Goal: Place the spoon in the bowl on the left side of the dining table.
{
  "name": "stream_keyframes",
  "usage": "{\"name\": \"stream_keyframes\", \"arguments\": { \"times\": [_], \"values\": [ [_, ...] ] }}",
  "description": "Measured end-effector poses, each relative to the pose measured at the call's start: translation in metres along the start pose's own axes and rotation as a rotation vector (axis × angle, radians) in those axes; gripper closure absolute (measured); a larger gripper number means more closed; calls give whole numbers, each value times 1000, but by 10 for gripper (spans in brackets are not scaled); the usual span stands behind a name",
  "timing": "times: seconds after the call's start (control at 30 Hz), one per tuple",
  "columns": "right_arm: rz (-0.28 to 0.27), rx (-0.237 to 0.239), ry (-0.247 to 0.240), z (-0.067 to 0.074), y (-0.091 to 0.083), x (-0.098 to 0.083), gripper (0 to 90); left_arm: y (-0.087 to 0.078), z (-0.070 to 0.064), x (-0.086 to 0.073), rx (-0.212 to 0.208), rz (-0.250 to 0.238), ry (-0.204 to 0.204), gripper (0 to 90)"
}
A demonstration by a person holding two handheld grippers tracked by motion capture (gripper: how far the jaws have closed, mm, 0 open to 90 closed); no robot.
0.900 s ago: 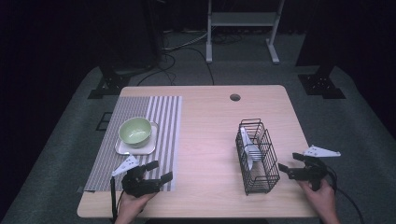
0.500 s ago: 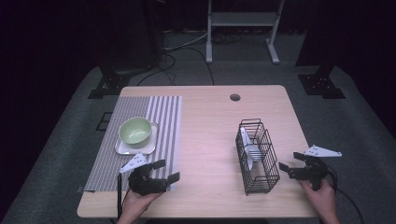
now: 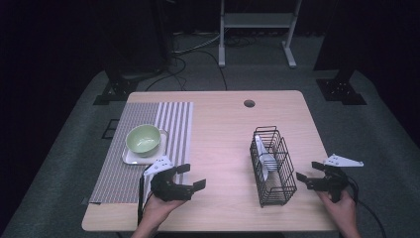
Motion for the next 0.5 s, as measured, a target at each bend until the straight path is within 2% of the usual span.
{"name": "stream_keyframes", "arguments": {
  "times": [0.3, 0.5],
  "values": [
    [0, 3, -1, 0, 0, 0, 134, 10, -13, 6, -26, 8, 14, 91],
    [0, 5, -2, 1, 0, 0, 134, 20, -25, 13, -51, 18, 42, 92]
  ]
}}
Point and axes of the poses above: each handheld gripper's, and its own axes: y roughly forward along the jaws, x roughly out of its top, z roughly to its left, the point moved 5 cm from there along y, roughly forward along the jaws, and after that the axes turned 13 degrees about x, right-handed, at the moved point
